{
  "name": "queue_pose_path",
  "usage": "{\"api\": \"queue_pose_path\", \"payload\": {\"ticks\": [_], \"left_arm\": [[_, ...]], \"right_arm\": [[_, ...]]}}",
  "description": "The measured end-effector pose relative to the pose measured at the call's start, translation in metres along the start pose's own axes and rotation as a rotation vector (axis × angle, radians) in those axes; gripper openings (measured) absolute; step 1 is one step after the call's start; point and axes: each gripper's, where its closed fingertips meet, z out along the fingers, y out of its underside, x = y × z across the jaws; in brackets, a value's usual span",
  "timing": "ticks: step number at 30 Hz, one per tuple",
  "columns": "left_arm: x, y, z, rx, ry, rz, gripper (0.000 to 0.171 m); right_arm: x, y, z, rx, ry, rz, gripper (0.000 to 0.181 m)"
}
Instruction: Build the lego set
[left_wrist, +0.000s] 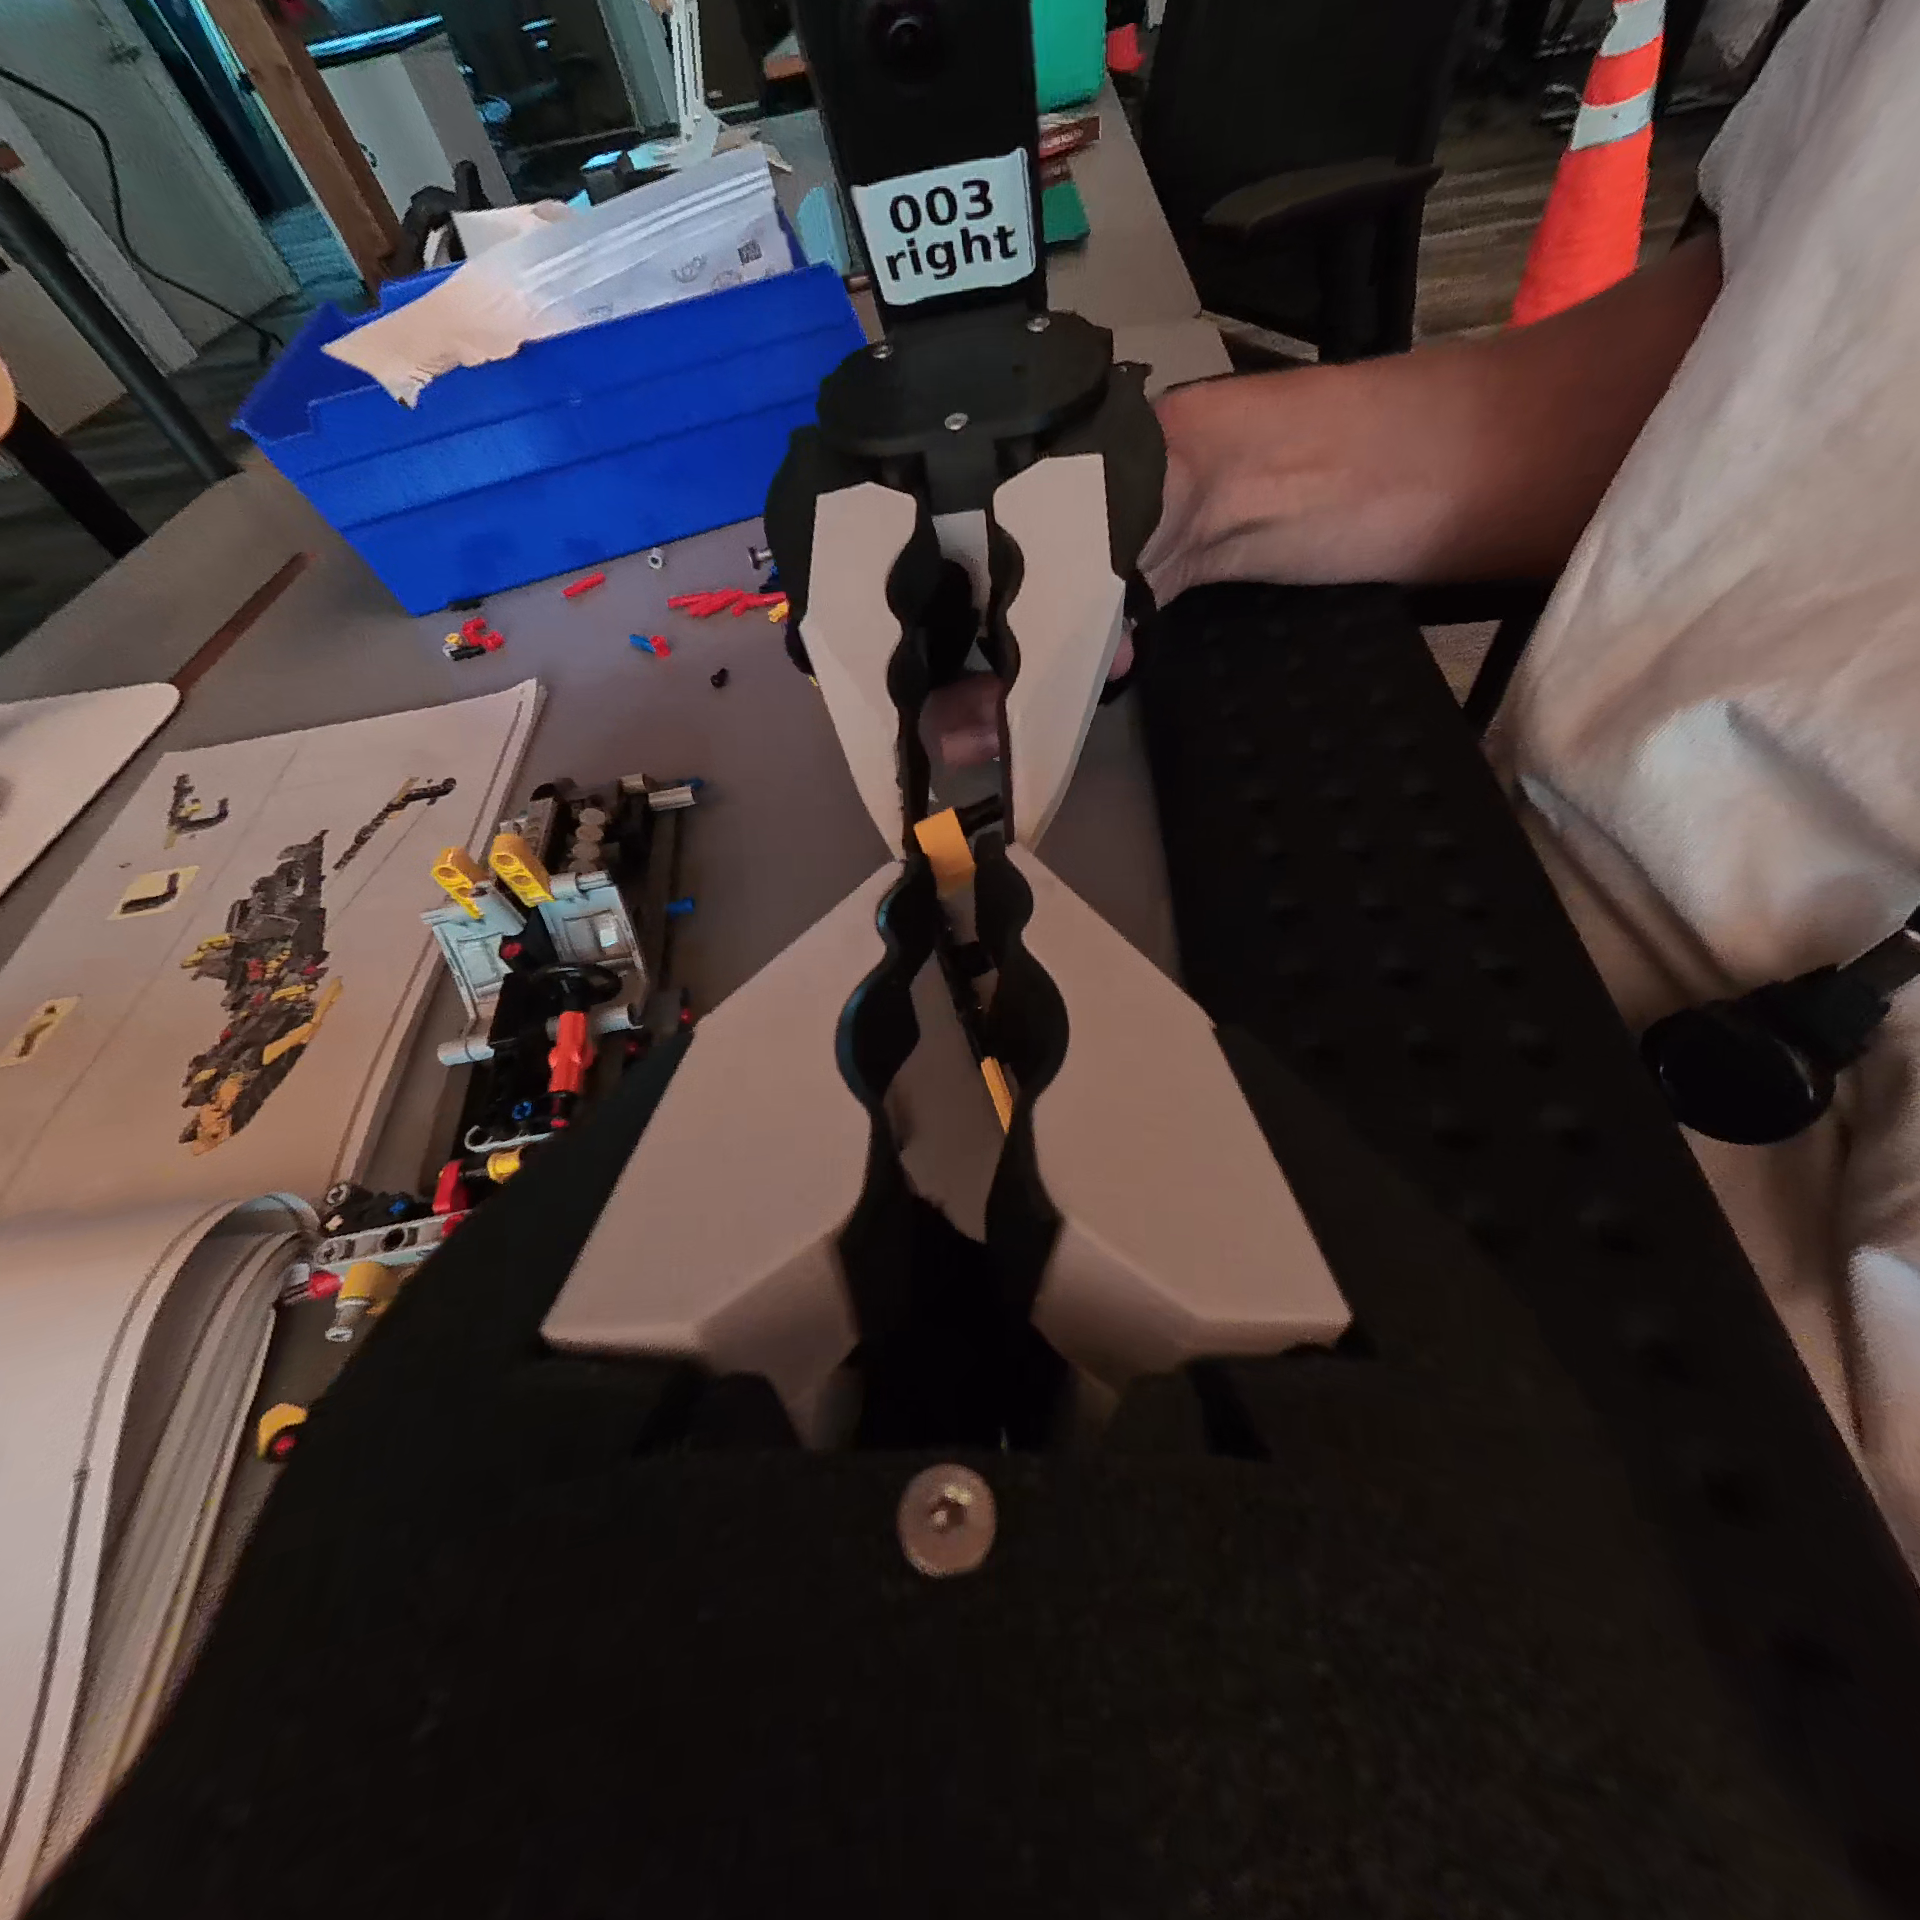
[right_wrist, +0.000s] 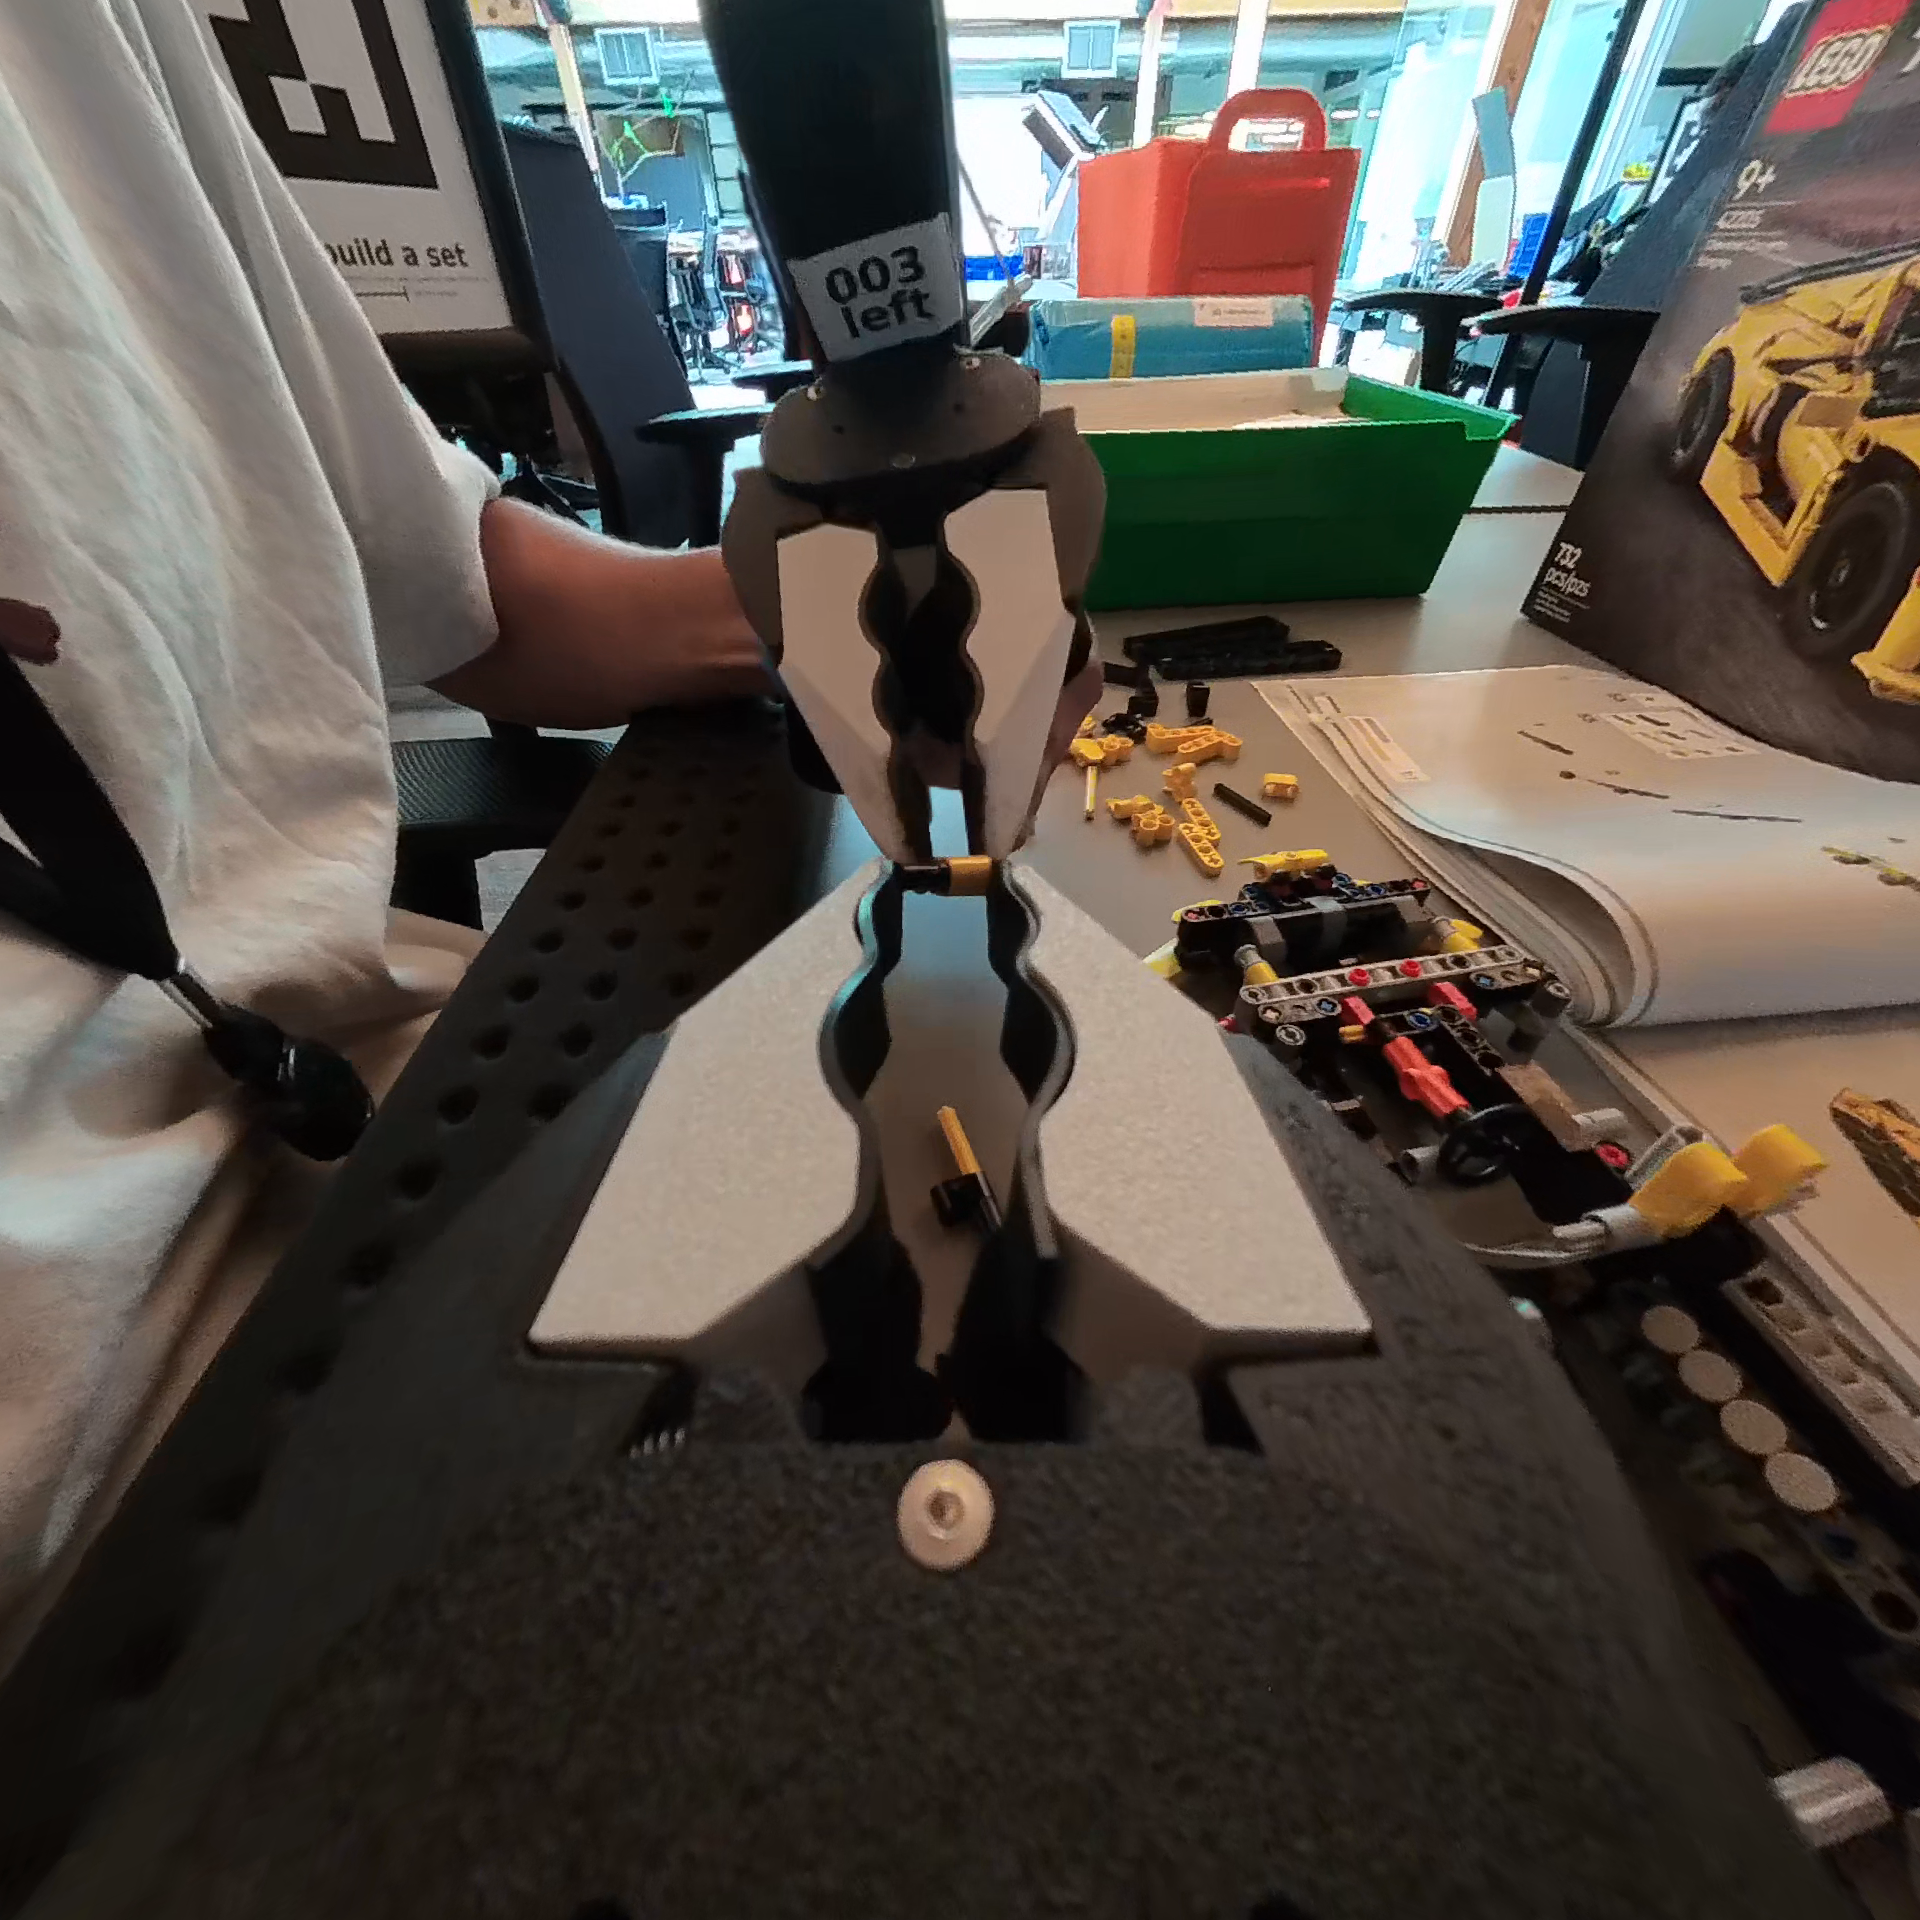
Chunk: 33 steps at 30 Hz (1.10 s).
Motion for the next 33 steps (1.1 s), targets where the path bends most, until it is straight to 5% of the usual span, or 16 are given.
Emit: {"api": "queue_pose_path", "payload": {"ticks": [9,11,20,33], "left_arm": [[-0.030,-0.002,-0.004,0.014,-0.218,0.075,0.005],[-0.042,-0.001,-0.006,0.039,-0.257,-0.029,0.005],[-0.043,0.011,0.003,0.070,-0.056,-0.472,0.005],[-0.029,0.035,-0.001,-0.094,-0.005,-0.522,0.005]], "right_arm": [[0.021,-0.010,-0.003,0.092,0.074,0.131,0.019],[0.029,-0.021,-0.010,0.151,0.121,0.134,0.024],[0.047,0.000,-0.005,-0.120,0.501,-0.411,0.023],[0.035,0.027,0.014,-0.312,0.474,-0.650,0.019]]}}
